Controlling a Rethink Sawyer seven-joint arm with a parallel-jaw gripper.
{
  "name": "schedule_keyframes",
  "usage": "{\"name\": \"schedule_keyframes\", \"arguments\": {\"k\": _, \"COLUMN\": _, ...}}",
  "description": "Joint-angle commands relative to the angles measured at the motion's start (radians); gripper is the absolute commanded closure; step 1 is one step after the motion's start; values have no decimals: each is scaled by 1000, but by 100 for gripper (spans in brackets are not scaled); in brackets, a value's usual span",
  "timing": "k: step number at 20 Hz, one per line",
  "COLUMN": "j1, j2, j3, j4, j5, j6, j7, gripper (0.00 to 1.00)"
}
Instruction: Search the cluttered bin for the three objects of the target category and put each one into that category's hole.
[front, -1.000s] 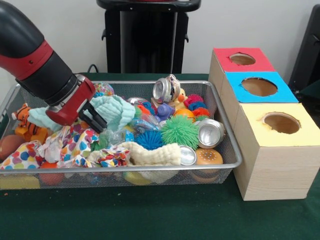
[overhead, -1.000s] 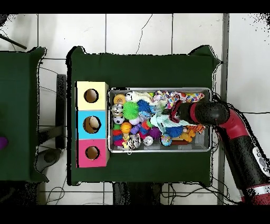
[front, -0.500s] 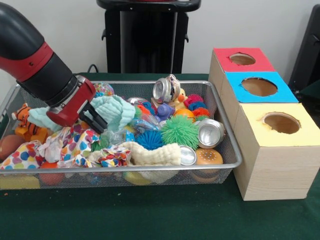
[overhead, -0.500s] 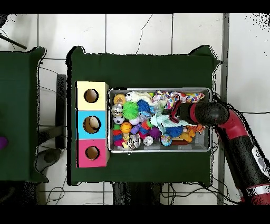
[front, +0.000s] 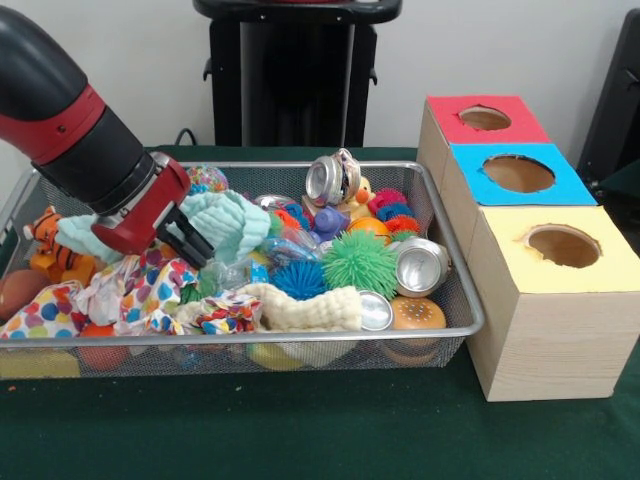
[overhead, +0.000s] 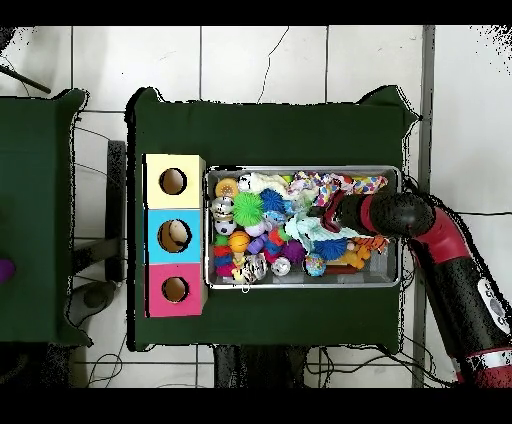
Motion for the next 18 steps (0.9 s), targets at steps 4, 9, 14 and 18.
{"name": "schedule_keyframes", "arguments": {"k": 4, "j1": 5, "j2": 72, "j3": -41, "j4": -102, "j5": -32, "j6": -55, "j7": -161, "gripper": 100}}
{"name": "schedule_keyframes", "arguments": {"k": 9, "j1": 25, "j2": 61, "j3": -68, "j4": -113, "j5": -48, "j6": -45, "j7": -132, "gripper": 100}}
{"name": "schedule_keyframes", "arguments": {"k": 14, "j1": 42, "j2": 47, "j3": -83, "j4": -126, "j5": -66, "j6": -25, "j7": -140, "gripper": 100}}
{"name": "schedule_keyframes", "arguments": {"k": 18, "j1": 11, "j2": 80, "j3": -42, "j4": -99, "j5": -32, "j6": -55, "j7": -172, "gripper": 0}}
